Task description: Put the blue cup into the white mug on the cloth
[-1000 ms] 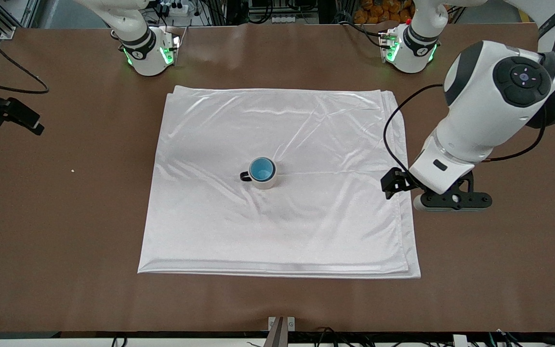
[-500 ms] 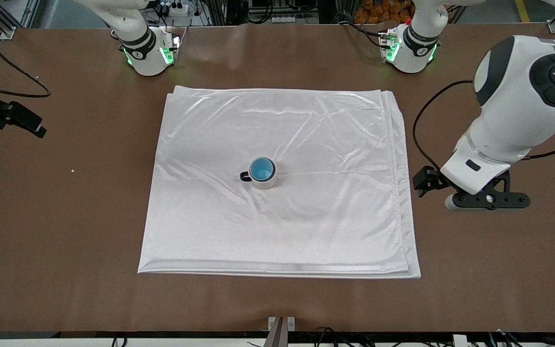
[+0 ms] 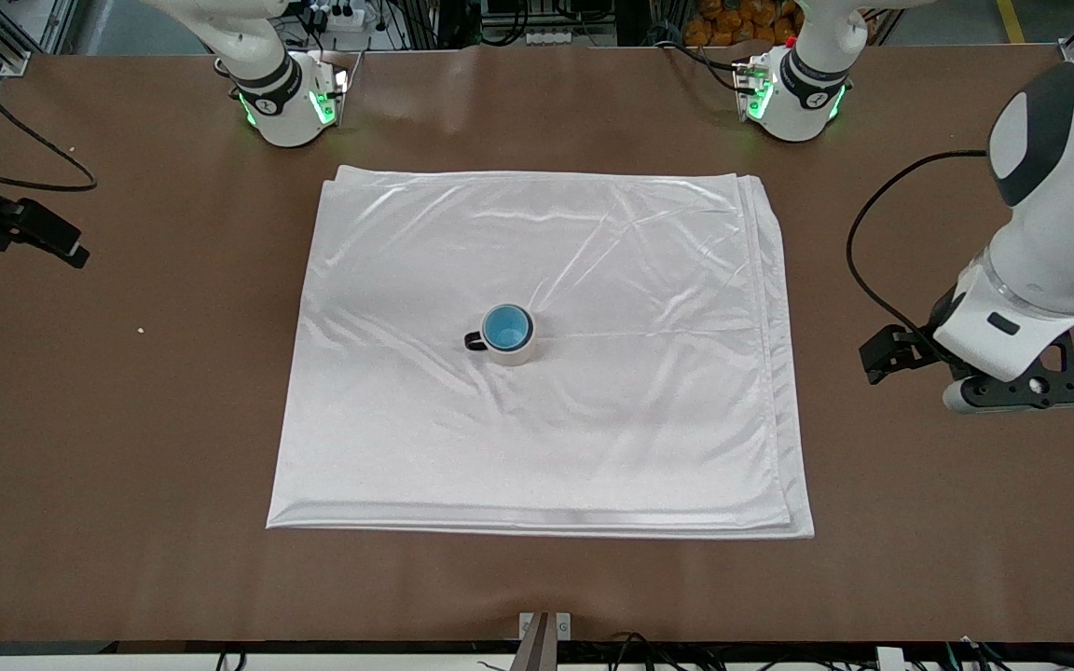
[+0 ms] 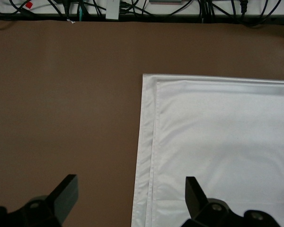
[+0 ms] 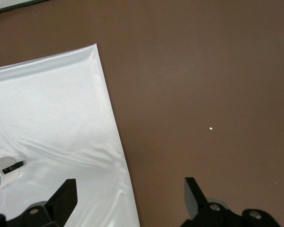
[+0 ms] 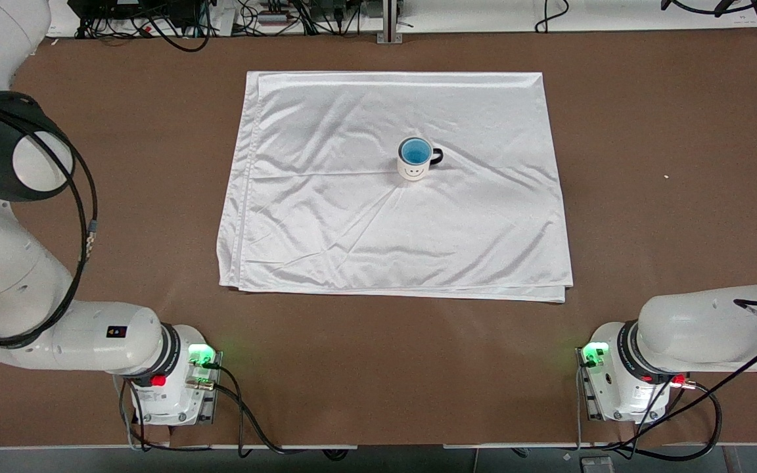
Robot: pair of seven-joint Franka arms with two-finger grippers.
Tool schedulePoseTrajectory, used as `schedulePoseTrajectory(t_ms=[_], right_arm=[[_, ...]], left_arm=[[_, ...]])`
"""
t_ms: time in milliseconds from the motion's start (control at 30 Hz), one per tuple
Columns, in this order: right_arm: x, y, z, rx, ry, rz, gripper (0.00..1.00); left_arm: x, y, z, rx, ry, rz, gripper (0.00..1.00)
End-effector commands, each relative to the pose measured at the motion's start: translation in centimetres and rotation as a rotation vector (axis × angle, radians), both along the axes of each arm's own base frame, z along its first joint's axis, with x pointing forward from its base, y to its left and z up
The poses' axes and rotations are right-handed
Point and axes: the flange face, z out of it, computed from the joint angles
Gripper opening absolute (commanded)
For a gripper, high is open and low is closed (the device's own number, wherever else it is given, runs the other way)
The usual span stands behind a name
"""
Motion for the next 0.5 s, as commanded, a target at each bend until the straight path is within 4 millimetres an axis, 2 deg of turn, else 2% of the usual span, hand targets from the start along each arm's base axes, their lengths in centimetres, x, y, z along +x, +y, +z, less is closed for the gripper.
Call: schedulePoseTrajectory(t_ms=[0, 233, 333, 467], right_arm=[[0.8, -0.6, 0.4, 0.012, -0.002, -0.007, 1.0], [0.8, 0.0, 0.4, 0.012, -0.004, 0.004, 1.0], [0.8, 0.1, 0.4, 0.012, -0.004, 0.007, 1.0], [0.8, 0.3, 0.4, 0.015, -0.004, 0.01, 1.0]], left_arm=[[-1.8, 0.7, 2.4, 0.028, -0.007, -0.008, 1.0], [-3.6, 0.8, 5.2, 0.032, -0.031, -0.01, 1.0], [-4.2, 2.2, 6.5, 0.035, -0.044, 0.01, 1.0], [-5.2, 2.6, 7.2, 0.042, -0.029, -0.01, 1.0]])
